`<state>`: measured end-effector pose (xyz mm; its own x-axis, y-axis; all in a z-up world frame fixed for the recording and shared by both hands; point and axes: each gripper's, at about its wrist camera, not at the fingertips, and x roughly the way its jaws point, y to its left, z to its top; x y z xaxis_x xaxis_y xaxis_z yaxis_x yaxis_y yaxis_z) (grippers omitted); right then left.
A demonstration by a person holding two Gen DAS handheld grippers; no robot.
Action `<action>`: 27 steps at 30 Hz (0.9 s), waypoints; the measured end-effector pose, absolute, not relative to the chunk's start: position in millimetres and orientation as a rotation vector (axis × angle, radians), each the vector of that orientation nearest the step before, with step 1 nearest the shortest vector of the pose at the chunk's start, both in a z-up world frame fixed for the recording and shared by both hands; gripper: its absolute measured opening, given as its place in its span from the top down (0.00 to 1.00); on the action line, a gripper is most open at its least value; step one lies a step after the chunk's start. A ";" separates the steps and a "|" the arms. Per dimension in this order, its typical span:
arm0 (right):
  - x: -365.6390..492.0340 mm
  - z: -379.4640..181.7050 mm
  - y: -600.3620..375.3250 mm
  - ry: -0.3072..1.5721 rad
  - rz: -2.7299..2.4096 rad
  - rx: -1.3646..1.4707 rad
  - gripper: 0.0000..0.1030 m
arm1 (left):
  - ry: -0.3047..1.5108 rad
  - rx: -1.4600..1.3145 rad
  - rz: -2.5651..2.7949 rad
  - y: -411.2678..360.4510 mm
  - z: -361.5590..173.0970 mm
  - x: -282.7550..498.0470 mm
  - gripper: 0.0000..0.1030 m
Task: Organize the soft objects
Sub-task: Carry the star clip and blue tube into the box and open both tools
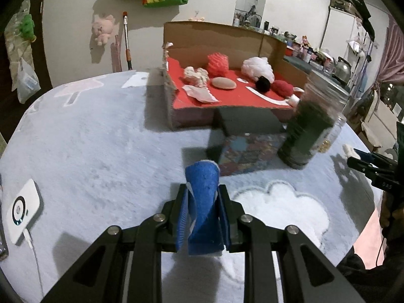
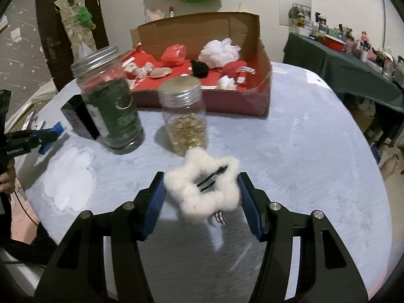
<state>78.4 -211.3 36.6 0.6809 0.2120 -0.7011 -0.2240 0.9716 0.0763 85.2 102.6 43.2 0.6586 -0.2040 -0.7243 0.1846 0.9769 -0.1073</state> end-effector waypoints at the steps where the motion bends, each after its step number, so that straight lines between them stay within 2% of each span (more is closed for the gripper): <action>1: 80.1 37.1 -213.1 0.786 0.239 -0.022 0.46 | 0.822 -0.022 -0.222 104.7 43.8 87.8 0.77; 27: 136.1 66.1 -222.9 0.766 0.187 -0.255 0.46 | 0.808 0.097 -0.312 117.0 75.7 145.8 0.77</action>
